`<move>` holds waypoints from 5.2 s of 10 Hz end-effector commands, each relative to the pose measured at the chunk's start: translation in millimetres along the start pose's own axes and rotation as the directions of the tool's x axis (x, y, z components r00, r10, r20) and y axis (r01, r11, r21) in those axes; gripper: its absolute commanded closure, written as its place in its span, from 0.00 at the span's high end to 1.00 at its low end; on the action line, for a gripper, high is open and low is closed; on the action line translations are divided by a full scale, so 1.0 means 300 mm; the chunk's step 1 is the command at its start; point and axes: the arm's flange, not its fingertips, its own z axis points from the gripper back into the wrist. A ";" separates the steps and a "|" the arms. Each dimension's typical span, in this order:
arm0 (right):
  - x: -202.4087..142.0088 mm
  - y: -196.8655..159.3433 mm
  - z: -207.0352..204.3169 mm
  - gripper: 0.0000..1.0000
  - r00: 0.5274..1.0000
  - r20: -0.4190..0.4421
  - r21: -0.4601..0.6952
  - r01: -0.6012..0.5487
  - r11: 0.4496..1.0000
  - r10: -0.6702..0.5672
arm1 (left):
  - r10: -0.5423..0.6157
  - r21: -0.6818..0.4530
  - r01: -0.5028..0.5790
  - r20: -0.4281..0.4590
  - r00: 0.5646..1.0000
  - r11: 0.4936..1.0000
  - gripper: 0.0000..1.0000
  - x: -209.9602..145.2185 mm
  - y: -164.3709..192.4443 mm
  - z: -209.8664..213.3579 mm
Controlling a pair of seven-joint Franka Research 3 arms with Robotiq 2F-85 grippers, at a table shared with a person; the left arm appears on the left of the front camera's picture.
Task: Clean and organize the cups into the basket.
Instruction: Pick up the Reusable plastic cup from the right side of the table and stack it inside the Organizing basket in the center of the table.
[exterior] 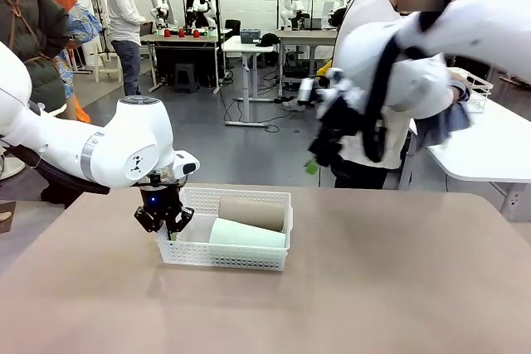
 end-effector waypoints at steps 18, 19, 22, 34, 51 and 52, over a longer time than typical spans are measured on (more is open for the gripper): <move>-1.119 0.227 0.361 1.00 0.749 0.643 0.121 0.103 0.987 -0.157 | -0.002 0.002 0.002 -0.003 1.000 1.000 0.00 -0.002 -0.001 -0.007; -1.119 0.227 0.361 1.00 0.749 0.643 0.121 0.103 0.987 -0.157 | -0.002 0.002 0.002 -0.003 1.000 1.000 0.00 -0.002 -0.001 -0.007; -1.119 0.227 0.361 1.00 0.749 0.643 0.121 0.103 0.987 -0.157 | -0.002 0.002 0.002 -0.003 1.000 1.000 0.00 -0.002 -0.001 -0.007; -1.119 0.227 0.361 1.00 0.749 0.643 0.121 0.103 0.987 -0.157 | -0.002 0.002 0.002 -0.003 1.000 1.000 0.00 -0.002 -0.001 -0.007; -1.292 0.116 0.118 1.00 0.818 0.572 0.148 -0.032 0.989 -0.059 | -0.002 0.002 0.002 -0.003 1.000 1.000 0.00 -0.002 -0.001 -0.007; -1.299 0.104 0.098 1.00 0.815 0.575 0.159 -0.028 0.987 -0.070 | -0.002 0.002 0.002 -0.003 1.000 1.000 0.00 -0.002 -0.001 -0.007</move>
